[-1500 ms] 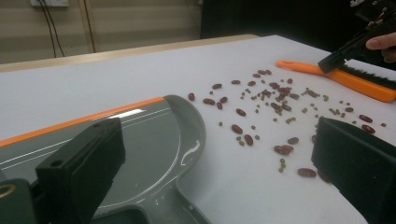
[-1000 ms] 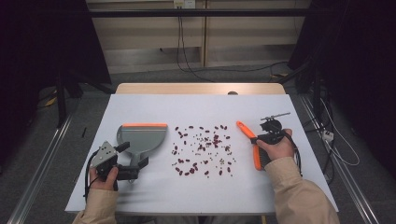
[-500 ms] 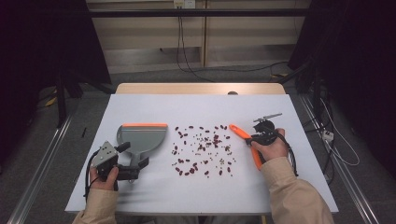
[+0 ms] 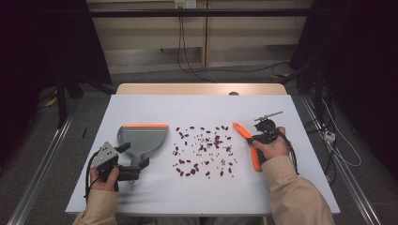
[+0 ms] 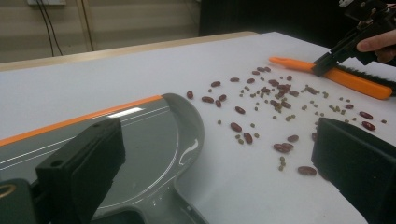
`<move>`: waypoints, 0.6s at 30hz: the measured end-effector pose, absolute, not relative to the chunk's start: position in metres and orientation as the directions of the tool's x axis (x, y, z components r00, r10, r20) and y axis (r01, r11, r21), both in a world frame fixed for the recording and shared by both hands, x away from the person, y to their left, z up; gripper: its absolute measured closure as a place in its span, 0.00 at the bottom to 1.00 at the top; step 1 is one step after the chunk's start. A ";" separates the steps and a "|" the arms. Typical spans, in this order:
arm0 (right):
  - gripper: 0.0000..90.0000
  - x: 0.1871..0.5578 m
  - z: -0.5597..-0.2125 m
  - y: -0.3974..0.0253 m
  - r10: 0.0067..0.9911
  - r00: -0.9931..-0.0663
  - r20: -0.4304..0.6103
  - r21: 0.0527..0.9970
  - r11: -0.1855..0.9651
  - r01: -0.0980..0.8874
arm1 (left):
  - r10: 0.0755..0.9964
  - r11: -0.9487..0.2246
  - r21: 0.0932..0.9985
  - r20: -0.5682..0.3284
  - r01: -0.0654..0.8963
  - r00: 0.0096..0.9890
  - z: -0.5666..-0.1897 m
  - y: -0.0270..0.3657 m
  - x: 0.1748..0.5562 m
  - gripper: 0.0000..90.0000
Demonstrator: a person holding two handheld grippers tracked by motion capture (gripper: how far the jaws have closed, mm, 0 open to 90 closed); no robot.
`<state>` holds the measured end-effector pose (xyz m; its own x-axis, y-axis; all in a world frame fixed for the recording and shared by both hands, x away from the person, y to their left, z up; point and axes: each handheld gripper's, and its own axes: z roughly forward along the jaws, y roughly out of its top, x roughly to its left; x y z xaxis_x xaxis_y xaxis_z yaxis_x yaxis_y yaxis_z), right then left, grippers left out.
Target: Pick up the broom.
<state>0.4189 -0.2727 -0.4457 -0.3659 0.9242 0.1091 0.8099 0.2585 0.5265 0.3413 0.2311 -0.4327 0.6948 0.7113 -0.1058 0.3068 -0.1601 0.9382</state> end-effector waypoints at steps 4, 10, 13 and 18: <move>0.77 0.420 -0.445 -0.272 0.923 -0.372 0.104 0.523 0.268 0.810 | 0.708 -0.159 0.937 -0.111 0.311 0.697 -0.433 0.229 0.341 0.03; 0.78 0.420 -0.442 -0.282 0.924 -0.357 0.134 0.562 0.227 0.796 | 0.713 -0.159 0.937 -0.109 0.310 0.693 -0.433 0.230 0.341 0.03; 0.78 0.416 -0.435 -0.286 0.925 -0.356 0.131 0.605 0.210 0.768 | 0.711 -0.154 0.938 -0.112 0.309 0.695 -0.432 0.230 0.341 0.03; 0.82 0.403 -0.415 -0.296 0.912 -0.376 0.165 0.716 0.151 0.681 | 0.705 -0.148 0.940 -0.118 0.308 0.700 -0.426 0.225 0.340 0.03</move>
